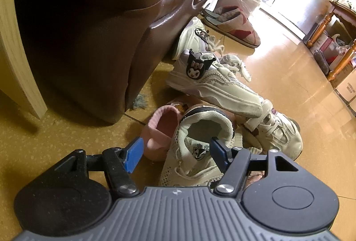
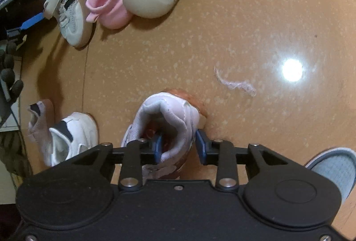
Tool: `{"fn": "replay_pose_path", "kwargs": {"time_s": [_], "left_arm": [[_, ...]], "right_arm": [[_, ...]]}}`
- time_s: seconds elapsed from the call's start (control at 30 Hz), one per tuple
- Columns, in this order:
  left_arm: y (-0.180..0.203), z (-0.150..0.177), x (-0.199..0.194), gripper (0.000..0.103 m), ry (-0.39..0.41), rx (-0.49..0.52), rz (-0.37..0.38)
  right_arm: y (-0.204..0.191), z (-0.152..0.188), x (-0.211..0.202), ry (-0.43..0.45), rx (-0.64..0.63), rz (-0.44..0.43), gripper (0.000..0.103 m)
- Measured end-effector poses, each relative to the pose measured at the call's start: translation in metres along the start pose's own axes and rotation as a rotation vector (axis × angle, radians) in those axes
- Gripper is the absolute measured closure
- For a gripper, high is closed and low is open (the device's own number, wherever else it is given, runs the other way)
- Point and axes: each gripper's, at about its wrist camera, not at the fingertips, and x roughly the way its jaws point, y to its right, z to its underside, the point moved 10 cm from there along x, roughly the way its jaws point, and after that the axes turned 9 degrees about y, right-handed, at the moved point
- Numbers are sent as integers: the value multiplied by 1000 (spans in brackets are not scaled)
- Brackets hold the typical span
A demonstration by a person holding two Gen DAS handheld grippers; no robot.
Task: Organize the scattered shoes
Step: 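Carry the red-striped shoe with the right tool to the shoe row and open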
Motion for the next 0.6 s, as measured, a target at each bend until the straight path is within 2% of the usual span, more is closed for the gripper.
{"fn": "replay_pose_path", "kwargs": {"time_s": [0.03,0.33,0.43,0.5,0.53,0.6], "left_arm": [[0,0,0,37,0,1,1],[2,1,-3,37,-4,10,14],[-1,1,-3,37,-5,13,16],[-2,1,-3,37,-4,18,9],[-3,1,-3,37,-3,19,1],[-3,0,-2,37,-2,13,-4]], "right_arm": [[-6,3,0,-25,-55,-7,79],[-9,2,-4,-40,-151,42,83],[-9,2,-2,-56,-128,31,75],[-11,0,-5,-45,-92,19,53],[-12,-1,-6,-33,-74,18,49],[-14,-5,-11,-17,-33,10,48]]}}
